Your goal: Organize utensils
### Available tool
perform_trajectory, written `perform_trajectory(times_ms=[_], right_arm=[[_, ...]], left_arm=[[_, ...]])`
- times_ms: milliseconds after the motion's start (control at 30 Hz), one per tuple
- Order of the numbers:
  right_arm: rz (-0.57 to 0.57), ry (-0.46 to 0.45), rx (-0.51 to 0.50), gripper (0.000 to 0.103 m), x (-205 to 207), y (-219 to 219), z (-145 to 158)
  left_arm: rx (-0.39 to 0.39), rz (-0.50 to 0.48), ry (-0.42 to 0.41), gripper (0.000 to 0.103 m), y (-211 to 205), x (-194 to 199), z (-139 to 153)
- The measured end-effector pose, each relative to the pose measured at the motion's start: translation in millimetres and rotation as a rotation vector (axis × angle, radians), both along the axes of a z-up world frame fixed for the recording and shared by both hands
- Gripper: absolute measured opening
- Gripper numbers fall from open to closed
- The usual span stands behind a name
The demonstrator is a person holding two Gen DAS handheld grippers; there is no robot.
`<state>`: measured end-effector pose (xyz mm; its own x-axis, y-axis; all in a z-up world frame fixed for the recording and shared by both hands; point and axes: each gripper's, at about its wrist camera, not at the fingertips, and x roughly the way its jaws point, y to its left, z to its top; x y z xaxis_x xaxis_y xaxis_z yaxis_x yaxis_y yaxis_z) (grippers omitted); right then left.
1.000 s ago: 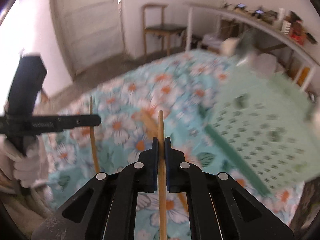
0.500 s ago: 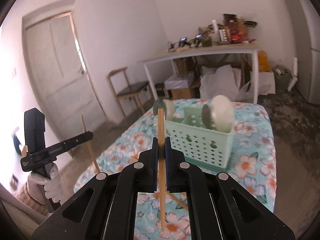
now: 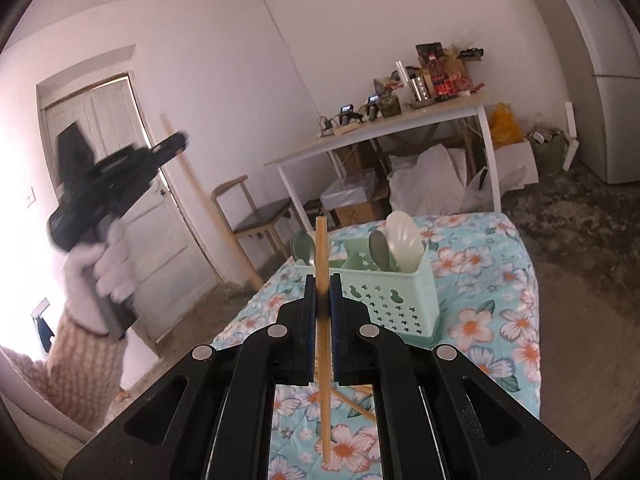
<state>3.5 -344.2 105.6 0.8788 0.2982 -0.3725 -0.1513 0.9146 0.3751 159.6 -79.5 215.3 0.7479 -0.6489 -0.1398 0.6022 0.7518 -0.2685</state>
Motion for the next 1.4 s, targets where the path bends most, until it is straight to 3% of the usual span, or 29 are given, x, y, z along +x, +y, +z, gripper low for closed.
perform_trajectory(times_ms=[333, 600, 800, 1067, 1400], right_arm=[[-0.010, -0.013, 0.022, 0.005, -5, -12, 5], [0.001, 0.005, 0.030, 0.005, -2, -15, -1], [0.000, 0.014, 0.020, 0.004, -1, -14, 1], [-0.012, 0.010, 0.011, 0.005, -5, -10, 8], [0.017, -0.032, -0.030, 0.005, 10, -2, 37]], left_arm=[[-0.017, -0.036, 0.095, 0.005, -70, 74, -25], [0.087, 0.000, 0.145, 0.005, -103, 94, -74], [0.113, 0.008, 0.255, 0.006, -102, 104, -107], [0.122, 0.024, 0.268, 0.050, -86, 88, -111], [0.112, 0.058, 0.265, 0.068, -32, 41, -106]])
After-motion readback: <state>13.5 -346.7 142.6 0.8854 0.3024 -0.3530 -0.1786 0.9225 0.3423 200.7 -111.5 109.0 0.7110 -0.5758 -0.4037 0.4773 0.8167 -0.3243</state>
